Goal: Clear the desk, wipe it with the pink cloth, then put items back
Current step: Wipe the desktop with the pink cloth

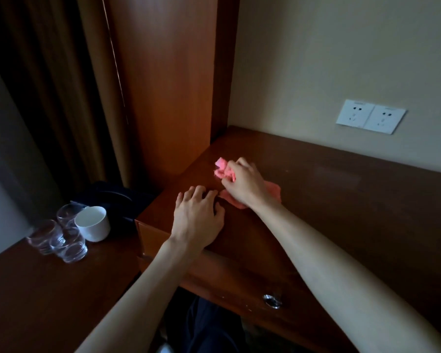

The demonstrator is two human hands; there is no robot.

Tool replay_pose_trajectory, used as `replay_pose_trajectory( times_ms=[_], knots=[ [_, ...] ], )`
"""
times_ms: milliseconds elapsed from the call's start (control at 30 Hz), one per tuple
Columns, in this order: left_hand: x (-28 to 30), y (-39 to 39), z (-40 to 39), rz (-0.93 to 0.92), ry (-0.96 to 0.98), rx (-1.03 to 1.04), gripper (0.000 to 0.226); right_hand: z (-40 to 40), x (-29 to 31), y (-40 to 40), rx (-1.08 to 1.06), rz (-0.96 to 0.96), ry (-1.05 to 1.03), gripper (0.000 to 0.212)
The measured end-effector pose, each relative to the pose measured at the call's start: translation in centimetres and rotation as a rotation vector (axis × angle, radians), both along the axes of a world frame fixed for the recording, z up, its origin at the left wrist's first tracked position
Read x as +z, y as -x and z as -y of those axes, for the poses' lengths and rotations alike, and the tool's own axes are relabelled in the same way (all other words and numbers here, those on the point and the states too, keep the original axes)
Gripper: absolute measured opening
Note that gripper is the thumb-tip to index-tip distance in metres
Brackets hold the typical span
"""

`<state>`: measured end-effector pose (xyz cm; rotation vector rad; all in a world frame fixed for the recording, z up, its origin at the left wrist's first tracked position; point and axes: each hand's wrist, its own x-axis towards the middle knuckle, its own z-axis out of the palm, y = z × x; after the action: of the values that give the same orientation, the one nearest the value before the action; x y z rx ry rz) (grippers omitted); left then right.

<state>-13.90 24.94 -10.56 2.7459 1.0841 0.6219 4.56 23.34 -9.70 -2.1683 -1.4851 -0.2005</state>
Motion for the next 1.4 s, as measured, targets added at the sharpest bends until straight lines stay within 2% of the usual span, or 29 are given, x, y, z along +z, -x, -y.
replay_pose_trajectory(
  times_ms=[133, 233, 333, 533, 700, 867, 1033, 1200, 1300, 1400],
  knots=[
    [1.8, -0.5, -3.5, -0.017, -0.061, 0.013, 0.035, 1.6, -0.3, 0.5, 0.241, -0.021, -0.018, 0.021],
    [1.3, -1.7, -6.1, -0.071, -0.009, 0.053, 0.050, 1.2, -0.7, -1.2, 0.333, -0.035, -0.040, 0.017],
    [0.2, -2.6, -6.9, -0.117, 0.110, 0.040, 0.059, -3.0, -0.8, -3.8, 0.241, 0.012, -0.044, 0.025],
    [0.1, -2.8, -7.1, -0.085, 0.115, 0.046, 0.061, -12.4, 0.0, -7.8, -0.008, 0.014, 0.013, 0.050],
    [0.4, -2.7, -7.2, -0.082, 0.121, 0.050, 0.062, -14.6, 0.2, -8.2, -0.048, -0.001, 0.035, 0.052],
    [0.7, -2.6, -6.9, -0.088, 0.148, 0.047, 0.061, -9.3, 0.0, -5.4, 0.068, 0.012, -0.014, 0.040],
    [0.5, -2.1, -6.4, -0.145, 0.127, 0.032, 0.063, 0.5, -0.4, -0.4, 0.230, -0.026, -0.063, 0.025],
    [0.7, -1.9, -6.5, -0.199, 0.144, 0.027, 0.065, 11.4, 0.1, 4.4, 0.393, -0.044, -0.021, 0.012],
    [0.4, -2.0, -6.6, -0.190, 0.142, 0.027, 0.065, 13.9, 0.2, 4.2, 0.465, -0.070, 0.001, 0.014],
    [0.2, -2.1, -6.9, -0.202, 0.130, 0.032, 0.066, 10.0, -0.2, 1.2, 0.382, -0.067, -0.030, 0.030]
  ],
)
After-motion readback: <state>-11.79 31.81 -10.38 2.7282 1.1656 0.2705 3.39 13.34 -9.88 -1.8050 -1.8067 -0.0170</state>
